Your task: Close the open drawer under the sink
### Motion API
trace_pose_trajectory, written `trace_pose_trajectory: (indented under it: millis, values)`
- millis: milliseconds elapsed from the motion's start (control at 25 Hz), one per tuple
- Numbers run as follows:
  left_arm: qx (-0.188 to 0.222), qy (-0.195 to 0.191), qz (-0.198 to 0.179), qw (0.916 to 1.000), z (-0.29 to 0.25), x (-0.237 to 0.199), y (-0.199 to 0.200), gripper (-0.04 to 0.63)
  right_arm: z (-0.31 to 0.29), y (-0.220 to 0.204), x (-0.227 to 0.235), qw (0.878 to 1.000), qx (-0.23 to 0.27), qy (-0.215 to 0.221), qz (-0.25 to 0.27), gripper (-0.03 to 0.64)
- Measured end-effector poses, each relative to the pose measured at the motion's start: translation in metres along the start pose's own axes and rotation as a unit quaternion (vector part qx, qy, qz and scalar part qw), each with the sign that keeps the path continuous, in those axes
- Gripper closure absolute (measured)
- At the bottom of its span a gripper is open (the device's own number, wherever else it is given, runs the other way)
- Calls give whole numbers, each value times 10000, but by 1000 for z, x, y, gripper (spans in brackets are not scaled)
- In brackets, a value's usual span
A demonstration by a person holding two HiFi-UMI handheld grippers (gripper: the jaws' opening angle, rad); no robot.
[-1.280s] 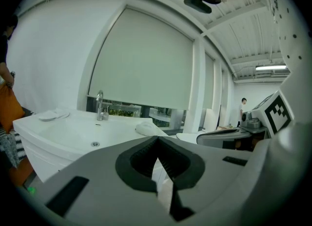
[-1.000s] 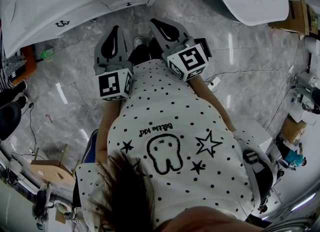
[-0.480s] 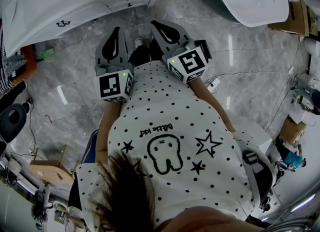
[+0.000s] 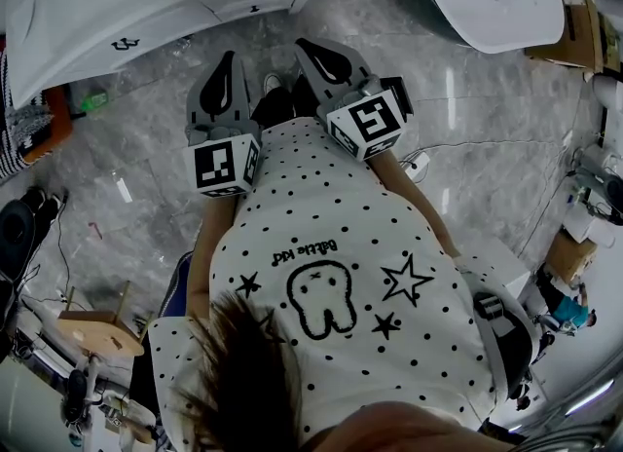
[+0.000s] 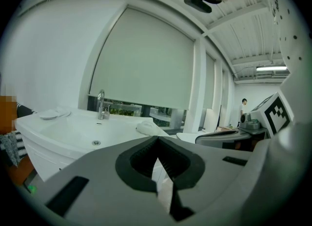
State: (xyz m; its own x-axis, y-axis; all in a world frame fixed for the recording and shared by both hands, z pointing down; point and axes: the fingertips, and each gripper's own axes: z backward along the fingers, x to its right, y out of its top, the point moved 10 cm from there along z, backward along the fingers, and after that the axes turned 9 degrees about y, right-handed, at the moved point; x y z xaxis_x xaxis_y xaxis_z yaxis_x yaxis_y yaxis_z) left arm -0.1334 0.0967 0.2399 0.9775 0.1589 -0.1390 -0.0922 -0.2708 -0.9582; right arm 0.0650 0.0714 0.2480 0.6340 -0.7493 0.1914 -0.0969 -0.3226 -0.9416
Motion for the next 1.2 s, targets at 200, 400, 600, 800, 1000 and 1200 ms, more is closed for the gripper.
trace_pose_trajectory:
  millis: [200, 400, 600, 800, 1000, 1200]
  values:
    - [-23, -10, 4, 10000, -1, 0, 0, 592, -1, 0, 0, 10000, -14, -3, -2, 603]
    - [-41, -31, 2, 10000, -2, 1, -1, 592, 1, -1, 2, 10000, -17, -24, -15, 603]
    - [-38, -42, 12, 10000, -4, 2, -2, 592, 1, -2, 4, 10000, -19, -40, -28, 603]
    - [-41, -41, 6, 10000, -6, 4, 0, 592, 2, -1, 6, 10000, -43, -12, 1, 603]
    - [-60, -59, -1, 10000, -9, 5, -1, 592, 1, -1, 8, 10000, -72, 6, 20, 603]
    - [-78, -63, 8, 9999, -10, 8, -1, 592, 4, -1, 10, 10000, -81, -13, -1, 603]
